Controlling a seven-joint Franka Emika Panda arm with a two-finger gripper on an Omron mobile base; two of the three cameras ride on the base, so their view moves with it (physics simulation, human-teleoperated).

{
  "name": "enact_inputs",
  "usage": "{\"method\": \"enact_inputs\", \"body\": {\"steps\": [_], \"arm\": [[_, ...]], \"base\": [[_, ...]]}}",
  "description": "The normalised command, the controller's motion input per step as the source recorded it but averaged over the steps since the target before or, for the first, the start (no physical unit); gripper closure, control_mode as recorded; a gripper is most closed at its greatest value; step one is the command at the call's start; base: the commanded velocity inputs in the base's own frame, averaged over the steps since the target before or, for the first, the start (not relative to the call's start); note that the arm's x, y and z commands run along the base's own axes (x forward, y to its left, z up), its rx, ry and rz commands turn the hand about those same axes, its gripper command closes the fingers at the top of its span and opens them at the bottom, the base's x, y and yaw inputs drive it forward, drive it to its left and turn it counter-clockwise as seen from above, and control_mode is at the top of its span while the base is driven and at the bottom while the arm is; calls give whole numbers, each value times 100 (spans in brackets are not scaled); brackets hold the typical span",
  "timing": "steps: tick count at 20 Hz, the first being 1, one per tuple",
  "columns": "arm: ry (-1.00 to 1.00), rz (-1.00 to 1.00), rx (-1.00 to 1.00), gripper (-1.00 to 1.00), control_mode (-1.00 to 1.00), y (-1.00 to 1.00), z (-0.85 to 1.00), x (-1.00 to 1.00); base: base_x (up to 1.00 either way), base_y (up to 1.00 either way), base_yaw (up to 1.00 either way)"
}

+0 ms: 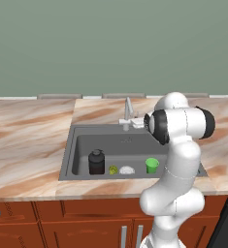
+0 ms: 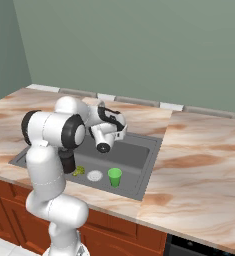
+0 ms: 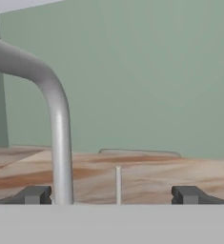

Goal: Pick the jug and cup and place them in the sink. Then turn on the water.

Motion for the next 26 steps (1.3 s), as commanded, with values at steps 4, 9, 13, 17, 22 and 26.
{"method": "enact_inputs", "body": {"steps": [4,9,13,17,22,26], "arm": [[0,0,0,-100,-100,0,0,27],[0,-1,0,-100,-100,0,-4,24],[0,-3,0,-100,-100,0,-13,17],[0,-2,0,-100,-100,-2,-16,11],[0,-2,0,-100,-100,-4,-23,8],[0,0,0,-100,-100,-2,-23,8]], "base": [[0,0,0],[0,0,0],[0,0,0],[0,0,0],[0,0,0],[0,0,0]]}}
